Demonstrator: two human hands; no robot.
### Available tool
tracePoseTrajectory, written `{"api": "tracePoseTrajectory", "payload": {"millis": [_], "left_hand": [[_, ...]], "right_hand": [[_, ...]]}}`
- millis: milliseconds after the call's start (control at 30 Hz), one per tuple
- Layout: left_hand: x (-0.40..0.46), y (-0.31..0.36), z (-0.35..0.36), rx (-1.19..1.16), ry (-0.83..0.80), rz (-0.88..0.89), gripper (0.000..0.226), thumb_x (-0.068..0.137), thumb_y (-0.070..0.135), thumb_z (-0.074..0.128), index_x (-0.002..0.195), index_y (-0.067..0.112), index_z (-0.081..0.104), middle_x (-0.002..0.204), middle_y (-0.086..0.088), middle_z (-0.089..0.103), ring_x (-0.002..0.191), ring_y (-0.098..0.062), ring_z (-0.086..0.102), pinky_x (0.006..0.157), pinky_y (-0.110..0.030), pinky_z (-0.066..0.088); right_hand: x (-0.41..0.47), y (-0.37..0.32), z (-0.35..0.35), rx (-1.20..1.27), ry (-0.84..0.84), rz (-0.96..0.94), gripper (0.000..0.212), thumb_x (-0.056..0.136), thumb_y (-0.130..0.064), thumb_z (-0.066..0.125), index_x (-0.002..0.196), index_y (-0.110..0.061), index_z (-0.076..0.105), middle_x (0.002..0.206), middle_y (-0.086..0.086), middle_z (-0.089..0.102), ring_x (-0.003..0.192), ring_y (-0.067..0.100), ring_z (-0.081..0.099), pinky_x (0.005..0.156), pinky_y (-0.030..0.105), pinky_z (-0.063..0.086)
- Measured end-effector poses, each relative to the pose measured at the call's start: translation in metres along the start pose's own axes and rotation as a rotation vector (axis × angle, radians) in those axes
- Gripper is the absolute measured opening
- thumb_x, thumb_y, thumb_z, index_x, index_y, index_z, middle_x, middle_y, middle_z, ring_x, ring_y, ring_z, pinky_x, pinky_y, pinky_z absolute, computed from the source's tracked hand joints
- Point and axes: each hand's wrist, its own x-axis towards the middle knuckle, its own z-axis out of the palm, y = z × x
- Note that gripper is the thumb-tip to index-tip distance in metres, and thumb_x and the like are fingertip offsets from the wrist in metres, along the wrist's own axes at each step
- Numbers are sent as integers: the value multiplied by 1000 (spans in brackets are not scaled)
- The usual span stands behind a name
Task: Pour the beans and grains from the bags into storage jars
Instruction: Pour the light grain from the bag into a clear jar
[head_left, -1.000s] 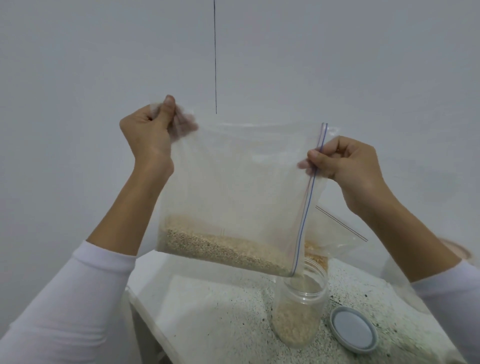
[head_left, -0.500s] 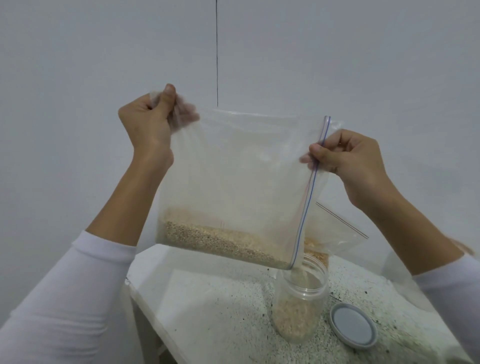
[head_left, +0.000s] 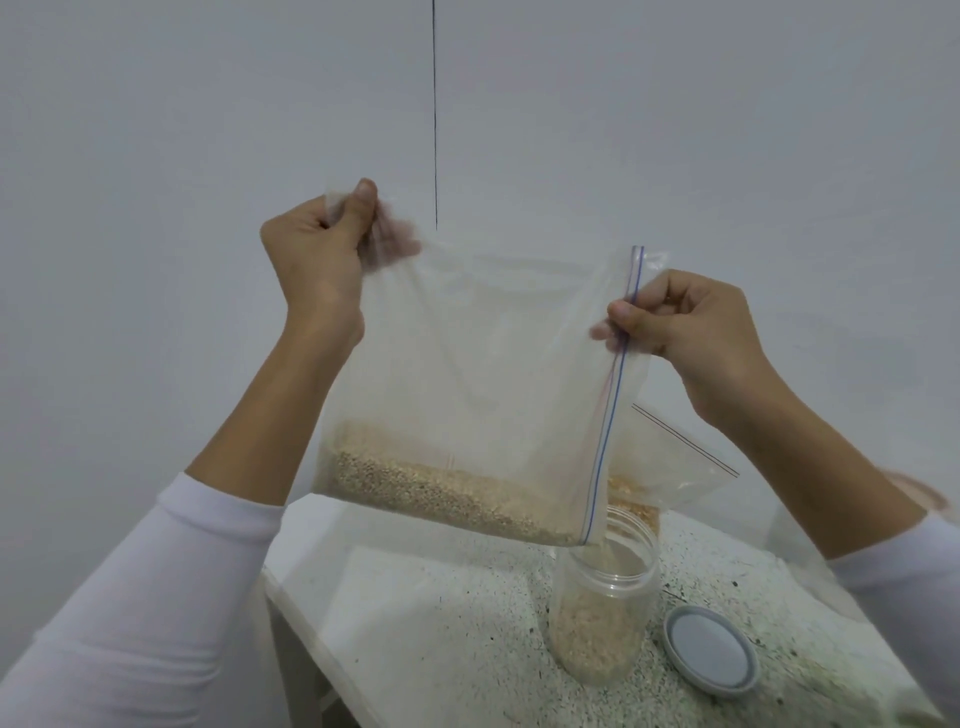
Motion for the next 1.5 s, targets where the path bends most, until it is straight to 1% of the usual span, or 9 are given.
{"api": "tracePoseTrajectory", "payload": {"millis": [333,433,567,767,1000,1133,1233,1367,1500], "left_hand": [[7,-2,3,51,0,74,52,89,8,65,48,15,34,45,9,40,49,-9,46,54,-25,47],[5,-3,6,35,-75,60,55,88,8,66,41,20,42,49,0,54,56,-22,60,58,-38,56],[6,-2,7,63,-10,100,56,90,5,63,41,19,39,41,15,41,44,-3,46,51,-22,47],[8,-5,8,101,-42,99,45,88,10,66,47,18,50,48,-1,49,59,-27,61,50,-46,51],[8,-9,9,160,-31,164,44,89,11,65,51,13,45,46,7,47,48,-12,53,52,-30,47],[10,-11,8,169,-84,184,39,88,15,67,52,7,53,49,5,55,56,-23,62,53,-38,53],[14,-12,8,239,4,210,52,88,16,66,49,18,32,45,17,31,48,-7,34,50,-27,32],[16,-16,8,236,-15,239,46,85,22,68,48,19,40,52,-1,41,52,-29,51,51,-45,42],[17,-20,7,240,19,269,49,85,22,68,47,15,38,48,5,40,49,-24,48,51,-37,42]], "right_hand": [[2,-1,0,-8,47,-41,23,84,7,63,67,-5,52,55,2,67,59,16,67,62,25,56],[1,-1,3,-26,6,-18,24,85,7,63,67,-5,52,55,2,67,60,21,65,65,29,56],[2,-1,2,-10,73,-46,22,85,7,62,68,-4,52,56,2,68,58,17,66,63,25,56],[0,3,3,-32,51,-48,19,85,5,63,70,-3,54,59,3,69,61,21,65,66,28,56],[1,4,3,-36,70,-55,21,85,5,63,69,-5,55,58,3,69,62,21,65,65,26,56],[1,4,1,-56,26,-14,20,85,4,64,70,-5,55,59,3,69,62,20,66,66,29,56],[3,4,-1,-68,86,-49,22,86,1,64,68,-9,55,61,1,70,63,19,65,68,29,55],[1,7,1,-110,54,-36,24,85,-1,66,67,-12,54,61,-1,71,67,15,68,68,24,51],[2,6,1,-97,59,-59,23,85,-1,66,68,-11,55,62,-1,71,66,12,67,62,17,48]]}}
